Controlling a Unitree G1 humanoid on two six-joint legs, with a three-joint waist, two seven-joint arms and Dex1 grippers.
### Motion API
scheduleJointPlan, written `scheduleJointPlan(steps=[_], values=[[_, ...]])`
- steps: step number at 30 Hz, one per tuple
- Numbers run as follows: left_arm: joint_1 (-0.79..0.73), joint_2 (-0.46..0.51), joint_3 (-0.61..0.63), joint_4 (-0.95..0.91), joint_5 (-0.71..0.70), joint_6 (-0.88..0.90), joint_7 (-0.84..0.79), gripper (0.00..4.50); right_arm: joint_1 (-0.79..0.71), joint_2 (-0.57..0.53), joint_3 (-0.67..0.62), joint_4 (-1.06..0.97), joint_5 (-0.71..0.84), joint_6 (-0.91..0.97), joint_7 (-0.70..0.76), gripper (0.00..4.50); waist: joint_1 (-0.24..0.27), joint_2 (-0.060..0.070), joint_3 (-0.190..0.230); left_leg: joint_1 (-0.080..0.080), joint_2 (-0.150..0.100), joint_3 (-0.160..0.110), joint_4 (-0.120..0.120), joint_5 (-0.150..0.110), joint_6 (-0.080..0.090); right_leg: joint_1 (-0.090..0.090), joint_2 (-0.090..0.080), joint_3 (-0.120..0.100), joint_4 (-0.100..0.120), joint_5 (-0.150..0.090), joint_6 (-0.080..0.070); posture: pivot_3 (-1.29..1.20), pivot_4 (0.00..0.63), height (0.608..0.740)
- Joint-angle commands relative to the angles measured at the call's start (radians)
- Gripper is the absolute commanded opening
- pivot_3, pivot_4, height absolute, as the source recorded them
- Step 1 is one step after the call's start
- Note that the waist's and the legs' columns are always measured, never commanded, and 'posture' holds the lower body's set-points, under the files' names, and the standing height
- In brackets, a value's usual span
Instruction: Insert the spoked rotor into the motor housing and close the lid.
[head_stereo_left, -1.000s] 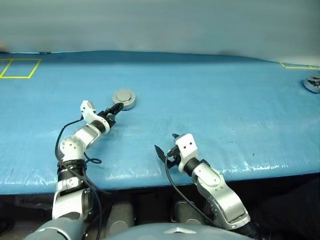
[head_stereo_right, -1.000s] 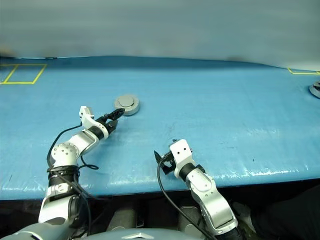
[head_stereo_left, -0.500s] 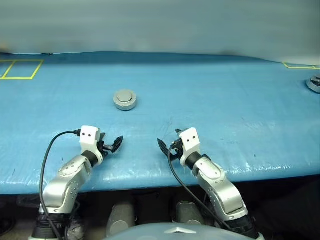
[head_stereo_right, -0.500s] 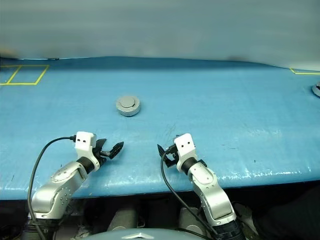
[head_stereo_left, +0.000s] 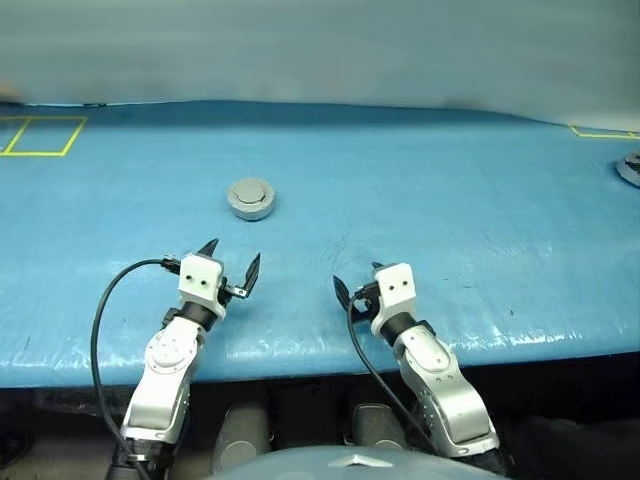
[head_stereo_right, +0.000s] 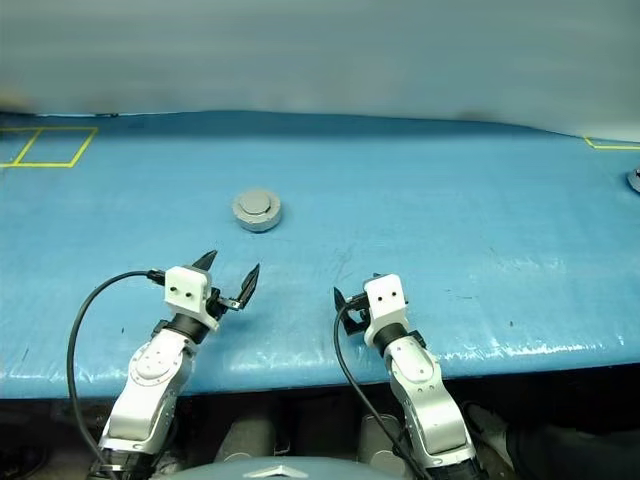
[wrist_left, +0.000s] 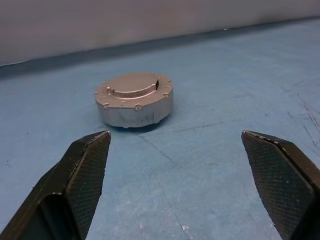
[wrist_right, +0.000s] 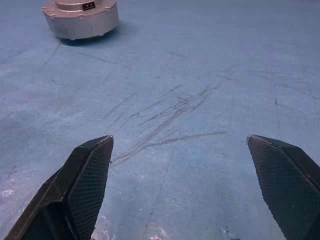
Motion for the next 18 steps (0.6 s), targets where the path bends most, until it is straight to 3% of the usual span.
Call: scheduleJointPlan(steps=[1,18], values=[[-0.006,-0.016,-0.002,-0.027,0.028,-0.038,0.014,4.48,-0.036,0.006,-0.007,-0.012,-0.009,-0.04,0.004,4.5,0.0,0.0,0.0,0.0,0.0,0.0,0.001,0.0,0.0,-0.001,0.0,0.0,0.0,0.0,0.0,0.0,0.15,0.74],[-0.019,-0.021,0.006,-0.017,0.042,-0.038,-0.026,4.48,-0.025,-0.008,-0.011,-0.021,-0.026,-0.059,0.012,4.5,0.0,0.0,0.0,0.002,0.0,0.0,0.002,0.0,0.001,0.0,0.0,0.0,0.0,0.001,0.001,0.0,0.15,0.74]])
